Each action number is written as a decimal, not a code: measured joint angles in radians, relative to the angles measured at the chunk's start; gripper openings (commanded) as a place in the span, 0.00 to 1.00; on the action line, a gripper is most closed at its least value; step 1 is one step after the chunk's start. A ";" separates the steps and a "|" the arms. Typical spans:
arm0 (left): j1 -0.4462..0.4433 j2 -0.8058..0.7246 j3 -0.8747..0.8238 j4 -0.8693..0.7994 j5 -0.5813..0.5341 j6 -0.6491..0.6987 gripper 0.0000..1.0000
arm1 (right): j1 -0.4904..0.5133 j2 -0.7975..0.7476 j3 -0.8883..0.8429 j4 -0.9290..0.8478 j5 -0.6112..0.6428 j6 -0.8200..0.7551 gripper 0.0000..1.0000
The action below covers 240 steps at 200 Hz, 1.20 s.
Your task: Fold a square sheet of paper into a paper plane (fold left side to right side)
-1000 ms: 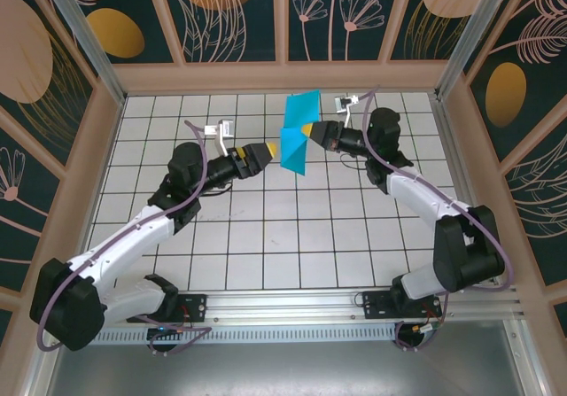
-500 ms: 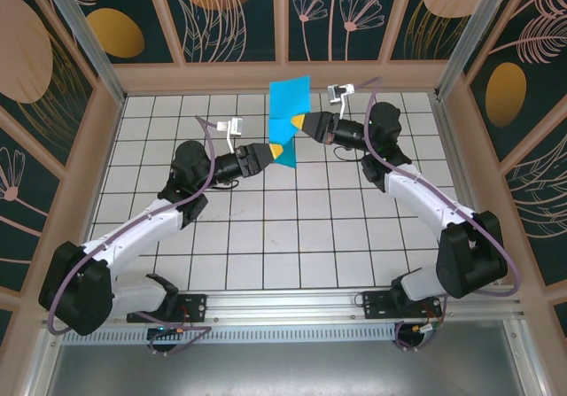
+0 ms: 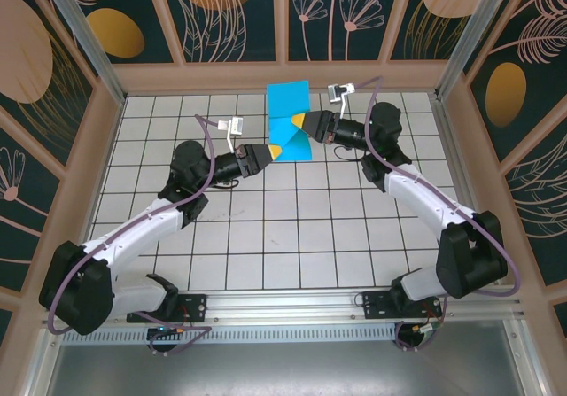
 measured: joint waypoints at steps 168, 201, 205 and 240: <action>-0.356 0.579 0.740 -1.655 -1.210 0.443 0.04 | -0.266 -0.252 -0.152 -0.988 0.853 -0.528 0.69; -0.389 0.739 0.855 -1.838 -1.288 0.409 0.08 | -0.292 -0.269 -0.194 -0.989 0.846 -0.528 0.69; -0.390 0.754 0.867 -1.850 -1.291 0.405 0.08 | -0.294 -0.270 -0.198 -0.988 0.844 -0.528 0.69; -0.394 0.915 0.928 -1.899 -1.292 0.406 0.09 | -0.311 -0.286 -0.233 -0.976 0.816 -0.528 0.69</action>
